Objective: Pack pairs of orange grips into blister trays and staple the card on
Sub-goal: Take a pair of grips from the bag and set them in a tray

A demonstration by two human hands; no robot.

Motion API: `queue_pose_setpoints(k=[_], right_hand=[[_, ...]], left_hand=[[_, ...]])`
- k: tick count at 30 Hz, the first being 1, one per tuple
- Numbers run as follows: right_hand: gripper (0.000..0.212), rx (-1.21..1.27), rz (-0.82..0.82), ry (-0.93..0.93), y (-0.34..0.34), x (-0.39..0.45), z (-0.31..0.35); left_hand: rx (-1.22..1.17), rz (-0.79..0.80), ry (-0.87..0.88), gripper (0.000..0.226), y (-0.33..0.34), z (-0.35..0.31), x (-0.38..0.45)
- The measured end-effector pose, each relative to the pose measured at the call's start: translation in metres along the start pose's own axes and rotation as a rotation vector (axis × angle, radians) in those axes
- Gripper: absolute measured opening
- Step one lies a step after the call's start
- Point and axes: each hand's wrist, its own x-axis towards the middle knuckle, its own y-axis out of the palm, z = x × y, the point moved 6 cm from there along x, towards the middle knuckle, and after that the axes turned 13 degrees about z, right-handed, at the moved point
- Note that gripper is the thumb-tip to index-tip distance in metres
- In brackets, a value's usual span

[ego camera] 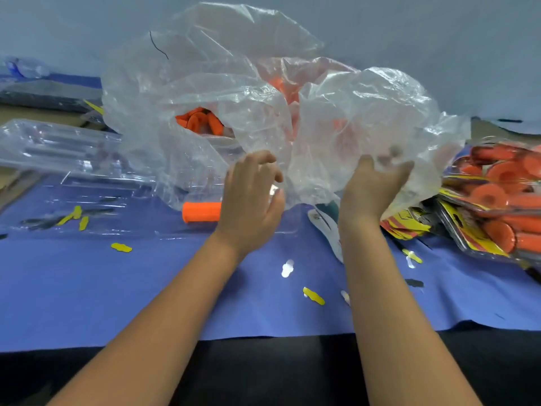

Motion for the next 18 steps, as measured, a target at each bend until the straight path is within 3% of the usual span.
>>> queue_pose_setpoints(k=[2,4,6,8,11,15,18], right_hand=[[0.02,-0.056,0.294,-0.007,0.024,0.013,0.014],[0.015,-0.092,0.604,-0.021,0.047,0.019,0.032],[0.018,-0.012,0.834,0.008,0.06,0.025,0.046],[0.02,0.165,0.954,0.076,0.061,0.034,0.056],[0.029,0.24,0.892,0.184,0.052,0.055,0.054],[0.019,-0.199,0.606,0.106,0.041,0.087,0.04],[0.026,-0.422,0.584,0.193,0.051,0.104,0.025]], left_hand=[[0.029,0.084,0.253,0.024,0.013,-0.033,0.005],[0.077,0.165,0.295,0.028,0.031,-0.043,0.013],[0.079,0.246,0.072,0.034,0.046,-0.028,0.022],[0.026,0.268,-0.198,0.045,0.054,-0.003,0.029],[-0.161,0.187,-0.361,0.054,0.058,0.015,0.036],[-0.043,0.185,-0.313,0.052,0.07,0.009,0.034],[0.03,0.252,-0.286,0.048,0.082,0.01,0.03]])
